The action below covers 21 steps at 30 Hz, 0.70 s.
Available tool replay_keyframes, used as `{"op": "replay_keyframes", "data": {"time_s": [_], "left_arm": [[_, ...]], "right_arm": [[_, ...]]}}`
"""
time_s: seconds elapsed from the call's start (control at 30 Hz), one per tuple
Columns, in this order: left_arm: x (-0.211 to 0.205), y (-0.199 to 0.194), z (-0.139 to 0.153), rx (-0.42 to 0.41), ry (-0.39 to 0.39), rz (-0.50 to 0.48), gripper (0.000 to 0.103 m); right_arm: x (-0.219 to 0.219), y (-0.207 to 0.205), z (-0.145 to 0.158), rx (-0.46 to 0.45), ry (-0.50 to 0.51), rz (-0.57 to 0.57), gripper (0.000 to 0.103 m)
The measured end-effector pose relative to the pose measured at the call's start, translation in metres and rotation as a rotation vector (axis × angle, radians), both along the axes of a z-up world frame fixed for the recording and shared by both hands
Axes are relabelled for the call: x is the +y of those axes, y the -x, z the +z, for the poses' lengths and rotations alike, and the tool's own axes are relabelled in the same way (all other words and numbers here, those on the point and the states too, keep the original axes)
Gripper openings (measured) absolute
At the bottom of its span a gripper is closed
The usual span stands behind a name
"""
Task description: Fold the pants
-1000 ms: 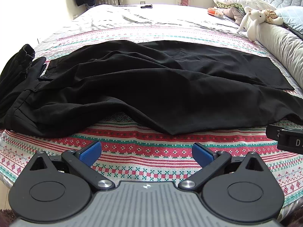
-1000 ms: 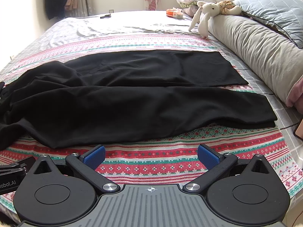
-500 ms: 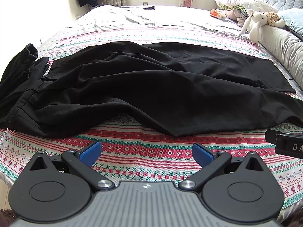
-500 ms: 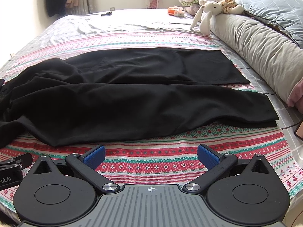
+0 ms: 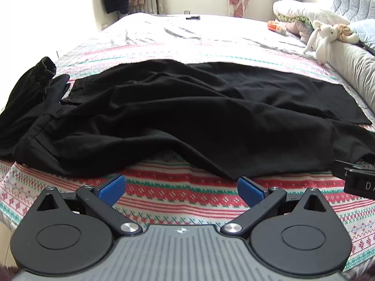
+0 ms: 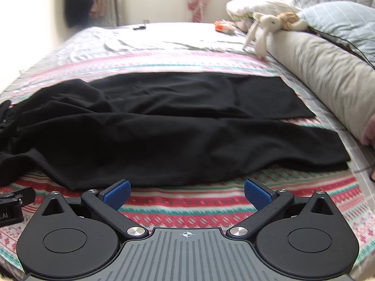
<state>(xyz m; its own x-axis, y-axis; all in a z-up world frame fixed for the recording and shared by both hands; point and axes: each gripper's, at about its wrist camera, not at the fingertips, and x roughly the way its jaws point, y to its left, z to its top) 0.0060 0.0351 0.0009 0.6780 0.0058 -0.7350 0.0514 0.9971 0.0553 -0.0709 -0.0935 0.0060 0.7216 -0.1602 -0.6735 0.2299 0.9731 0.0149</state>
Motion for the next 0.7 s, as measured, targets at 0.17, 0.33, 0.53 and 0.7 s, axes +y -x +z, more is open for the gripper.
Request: {"op": "replay_keyframes", "data": {"time_s": [0.17,0.33,0.53,0.7], "left_arm": [[0.034,-0.010,0.008,-0.010,0.017,0.027,0.103],[0.076,-0.027,0.018,0.011,-0.005,0.062,0.103],[0.150,-0.054,0.015,0.085,0.117,0.212,0.103],[0.205,-0.052,-0.003,0.107,0.269,0.330,0.103]], "right_arm": [[0.016,-0.021,-0.004,0.037,0.014,0.151,0.103],[0.030,-0.039,0.001,0.078,-0.085,0.294,0.103],[0.060,-0.060,-0.001,0.103,-0.224,0.528,0.101],[0.089,-0.075,-0.017,0.085,-0.115,0.629,0.088]]}}
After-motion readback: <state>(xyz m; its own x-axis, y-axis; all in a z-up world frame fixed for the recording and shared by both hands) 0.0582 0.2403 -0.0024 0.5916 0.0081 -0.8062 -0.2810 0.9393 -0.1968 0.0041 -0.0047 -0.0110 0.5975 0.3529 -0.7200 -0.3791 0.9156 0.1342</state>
